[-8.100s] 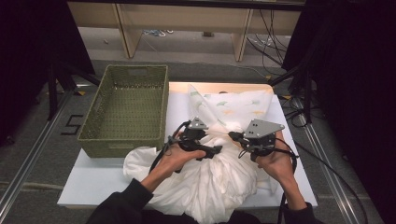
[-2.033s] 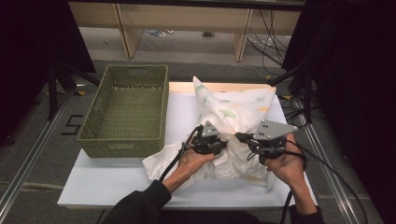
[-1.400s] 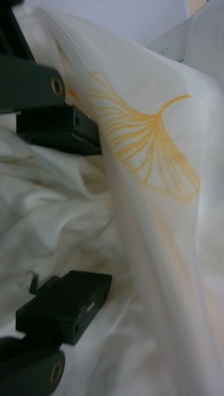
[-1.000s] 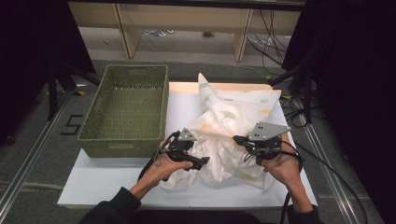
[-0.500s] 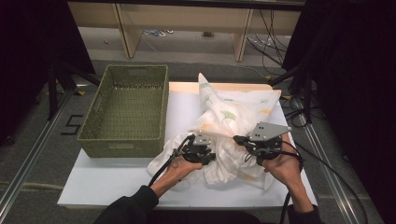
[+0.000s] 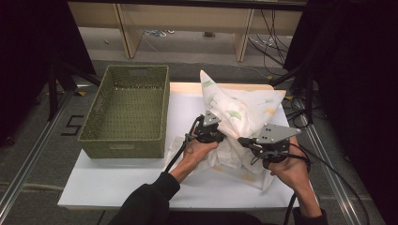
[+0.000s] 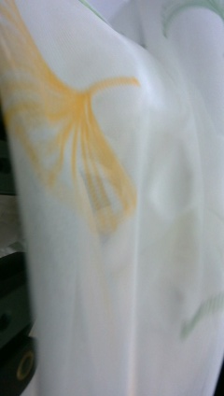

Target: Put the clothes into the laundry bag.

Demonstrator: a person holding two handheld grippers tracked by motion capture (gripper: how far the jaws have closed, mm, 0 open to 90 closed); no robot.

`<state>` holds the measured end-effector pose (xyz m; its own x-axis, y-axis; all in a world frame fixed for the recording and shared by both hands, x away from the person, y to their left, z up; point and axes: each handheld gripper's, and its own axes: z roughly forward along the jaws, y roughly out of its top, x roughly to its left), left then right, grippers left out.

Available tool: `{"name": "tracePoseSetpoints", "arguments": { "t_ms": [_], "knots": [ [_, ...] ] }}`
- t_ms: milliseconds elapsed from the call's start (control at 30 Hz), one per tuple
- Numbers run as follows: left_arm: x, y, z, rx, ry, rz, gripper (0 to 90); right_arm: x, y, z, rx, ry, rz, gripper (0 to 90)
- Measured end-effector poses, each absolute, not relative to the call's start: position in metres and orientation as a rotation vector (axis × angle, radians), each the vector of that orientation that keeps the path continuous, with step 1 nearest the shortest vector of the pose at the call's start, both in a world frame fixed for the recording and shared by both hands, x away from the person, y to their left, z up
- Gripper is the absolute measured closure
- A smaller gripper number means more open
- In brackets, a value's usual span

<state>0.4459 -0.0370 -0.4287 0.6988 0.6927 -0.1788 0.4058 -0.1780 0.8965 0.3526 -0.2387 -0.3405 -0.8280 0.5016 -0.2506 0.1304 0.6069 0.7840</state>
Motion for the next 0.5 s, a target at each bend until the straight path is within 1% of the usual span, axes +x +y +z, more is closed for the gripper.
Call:
{"name": "tracePoseSetpoints", "arguments": {
  "t_ms": [100,167,200,233,300,367,467,500],
  "knots": [
    [0.456,-0.037,-0.446,1.853,0.905,0.351,77.4,0.355,-0.236,-0.348,0.508,2.407,1.090,90.0],
    [0.453,-0.034,-0.450,1.849,0.919,0.307,72.1,0.357,-0.233,-0.353,0.506,2.428,1.078,90.0],
    [0.451,-0.031,-0.448,1.853,0.920,0.302,64.6,0.359,-0.232,-0.356,0.506,2.435,1.075,90.0],
    [0.447,-0.027,-0.446,1.856,0.917,0.312,58.9,0.359,-0.231,-0.357,0.507,2.444,1.074,90.0],
    [0.436,-0.016,-0.439,1.899,0.898,0.334,45.9,0.359,-0.230,-0.359,0.503,2.448,1.070,90.0],
    [0.422,-0.005,-0.434,1.951,0.863,0.388,33.4,0.359,-0.231,-0.359,0.514,2.451,1.070,90.0],
    [0.405,0.014,-0.431,2.030,0.832,0.483,23.1,0.360,-0.232,-0.358,0.509,2.437,1.075,90.0],
    [0.401,0.021,-0.430,2.058,0.826,0.492,21.4,0.359,-0.232,-0.358,0.510,2.437,1.074,90.0]
  ]
}}
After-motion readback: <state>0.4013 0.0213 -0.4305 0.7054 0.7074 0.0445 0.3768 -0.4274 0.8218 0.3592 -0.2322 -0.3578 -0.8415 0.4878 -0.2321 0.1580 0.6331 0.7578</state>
